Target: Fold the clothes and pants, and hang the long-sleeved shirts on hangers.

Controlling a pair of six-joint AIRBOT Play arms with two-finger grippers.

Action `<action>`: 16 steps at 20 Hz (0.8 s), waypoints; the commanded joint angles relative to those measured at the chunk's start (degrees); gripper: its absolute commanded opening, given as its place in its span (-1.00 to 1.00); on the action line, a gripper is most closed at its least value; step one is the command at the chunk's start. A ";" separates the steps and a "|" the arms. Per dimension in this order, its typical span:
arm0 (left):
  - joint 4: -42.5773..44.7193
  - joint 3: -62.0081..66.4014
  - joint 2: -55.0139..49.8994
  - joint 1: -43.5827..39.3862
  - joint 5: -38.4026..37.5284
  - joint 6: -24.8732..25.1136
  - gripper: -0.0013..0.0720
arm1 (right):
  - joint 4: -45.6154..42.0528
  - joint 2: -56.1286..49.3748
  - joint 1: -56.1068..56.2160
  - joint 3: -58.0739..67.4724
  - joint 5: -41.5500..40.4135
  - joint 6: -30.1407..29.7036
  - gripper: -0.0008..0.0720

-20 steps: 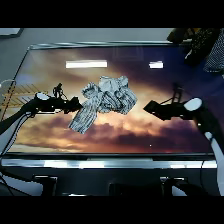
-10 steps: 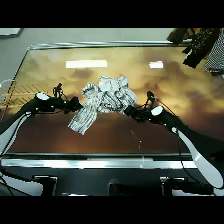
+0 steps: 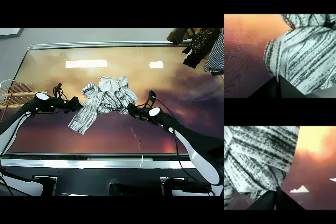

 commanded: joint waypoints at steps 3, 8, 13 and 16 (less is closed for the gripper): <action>0.07 4.68 3.93 2.05 -1.49 -0.22 -0.89 | -4.28 8.50 -1.29 2.08 -0.04 -2.56 -0.87; 11.28 19.85 14.45 4.17 -1.44 -6.54 -0.89 | -11.72 20.35 -8.61 14.62 6.62 3.06 -0.87; 18.38 34.73 28.04 4.26 0.31 -9.27 -0.89 | -27.36 28.52 -9.99 36.00 18.86 6.05 -0.87; 22.29 36.76 38.29 4.26 2.16 -11.65 -0.89 | -37.75 34.14 -9.99 46.66 28.52 9.35 -0.87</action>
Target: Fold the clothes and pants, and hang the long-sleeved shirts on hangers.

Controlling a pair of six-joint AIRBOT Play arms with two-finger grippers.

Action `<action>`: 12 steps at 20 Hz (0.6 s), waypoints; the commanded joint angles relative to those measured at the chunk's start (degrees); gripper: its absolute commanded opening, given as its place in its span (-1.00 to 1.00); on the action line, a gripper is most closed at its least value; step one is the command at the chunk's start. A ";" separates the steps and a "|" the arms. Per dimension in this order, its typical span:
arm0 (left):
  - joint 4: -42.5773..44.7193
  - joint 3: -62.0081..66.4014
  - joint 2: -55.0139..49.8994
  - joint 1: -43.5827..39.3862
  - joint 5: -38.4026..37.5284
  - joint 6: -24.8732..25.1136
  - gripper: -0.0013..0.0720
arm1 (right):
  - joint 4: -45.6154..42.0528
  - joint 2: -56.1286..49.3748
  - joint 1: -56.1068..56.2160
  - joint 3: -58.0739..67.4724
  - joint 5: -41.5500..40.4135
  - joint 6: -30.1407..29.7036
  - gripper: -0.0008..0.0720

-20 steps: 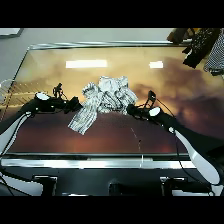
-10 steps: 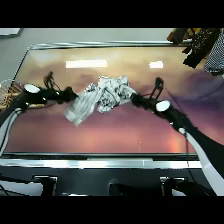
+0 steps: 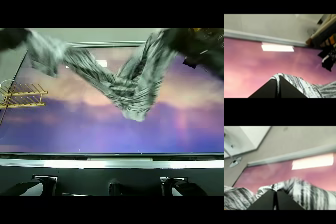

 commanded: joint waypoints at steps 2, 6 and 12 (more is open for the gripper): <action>12.09 3.78 15.21 0.11 1.68 -9.14 -0.88 | -17.09 9.70 -0.33 13.77 15.58 5.38 -0.87; 25.79 3.78 25.27 0.11 1.29 -19.17 -0.88 | -24.63 19.87 -0.33 15.41 24.74 11.43 -0.87; 33.27 2.91 27.67 0.09 -6.73 -25.42 -0.88 | -26.18 20.65 -0.33 15.39 28.61 18.23 -0.87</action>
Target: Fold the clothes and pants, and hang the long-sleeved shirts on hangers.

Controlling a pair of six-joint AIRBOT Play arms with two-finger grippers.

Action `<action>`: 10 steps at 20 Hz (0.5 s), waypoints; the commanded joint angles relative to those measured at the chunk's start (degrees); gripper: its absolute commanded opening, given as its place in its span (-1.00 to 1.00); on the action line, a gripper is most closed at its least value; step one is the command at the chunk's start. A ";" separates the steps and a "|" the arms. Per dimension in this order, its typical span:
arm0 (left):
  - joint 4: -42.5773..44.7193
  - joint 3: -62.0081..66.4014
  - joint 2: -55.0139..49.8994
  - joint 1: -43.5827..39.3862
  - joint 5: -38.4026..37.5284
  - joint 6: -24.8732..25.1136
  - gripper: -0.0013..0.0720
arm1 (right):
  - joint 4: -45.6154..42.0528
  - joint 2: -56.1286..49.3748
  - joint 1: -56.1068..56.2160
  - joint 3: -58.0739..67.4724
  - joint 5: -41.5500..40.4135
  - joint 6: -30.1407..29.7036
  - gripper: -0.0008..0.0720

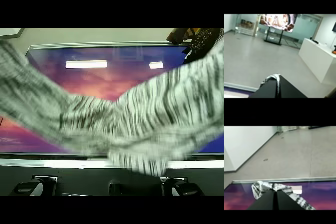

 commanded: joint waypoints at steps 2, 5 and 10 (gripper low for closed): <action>4.46 -3.63 -1.11 -0.11 -5.11 -3.21 -0.88 | -4.66 -5.11 -0.04 0.35 2.51 5.57 -0.87; 4.48 -8.76 -7.39 -0.13 -4.07 -3.13 -0.88 | -5.84 -16.76 -0.04 0.35 2.08 8.22 -0.87; 3.04 -15.39 -25.07 -0.13 -2.27 -3.15 -0.88 | 0.81 -41.72 -0.02 0.35 5.64 11.72 -0.86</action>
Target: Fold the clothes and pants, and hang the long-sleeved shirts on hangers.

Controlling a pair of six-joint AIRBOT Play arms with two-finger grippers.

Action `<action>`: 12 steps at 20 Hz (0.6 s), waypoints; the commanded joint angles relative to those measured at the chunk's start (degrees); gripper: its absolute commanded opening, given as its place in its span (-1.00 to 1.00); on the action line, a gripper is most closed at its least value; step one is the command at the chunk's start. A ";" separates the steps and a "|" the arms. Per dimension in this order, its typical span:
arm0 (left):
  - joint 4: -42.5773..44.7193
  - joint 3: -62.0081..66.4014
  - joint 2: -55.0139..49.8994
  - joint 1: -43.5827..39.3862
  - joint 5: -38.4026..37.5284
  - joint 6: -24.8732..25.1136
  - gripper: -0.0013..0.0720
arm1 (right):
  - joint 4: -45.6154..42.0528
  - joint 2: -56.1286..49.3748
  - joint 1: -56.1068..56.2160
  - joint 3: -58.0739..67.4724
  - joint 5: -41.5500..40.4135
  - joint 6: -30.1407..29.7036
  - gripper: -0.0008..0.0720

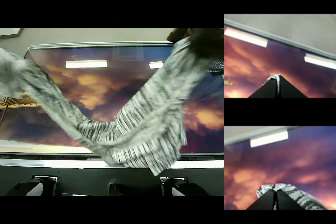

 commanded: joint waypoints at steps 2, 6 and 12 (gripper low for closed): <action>-3.89 -3.82 -16.52 -0.04 1.29 -0.07 -0.88 | 6.40 -21.51 -0.02 0.07 2.67 1.97 -0.86; -14.03 -3.80 -27.54 -0.57 1.27 -0.09 -0.88 | 9.03 -31.30 -0.04 0.07 2.40 1.73 -0.80; -15.15 -3.54 -26.73 0.57 -0.39 -0.04 0.76 | -2.67 -25.35 -1.38 0.13 7.06 -4.35 0.18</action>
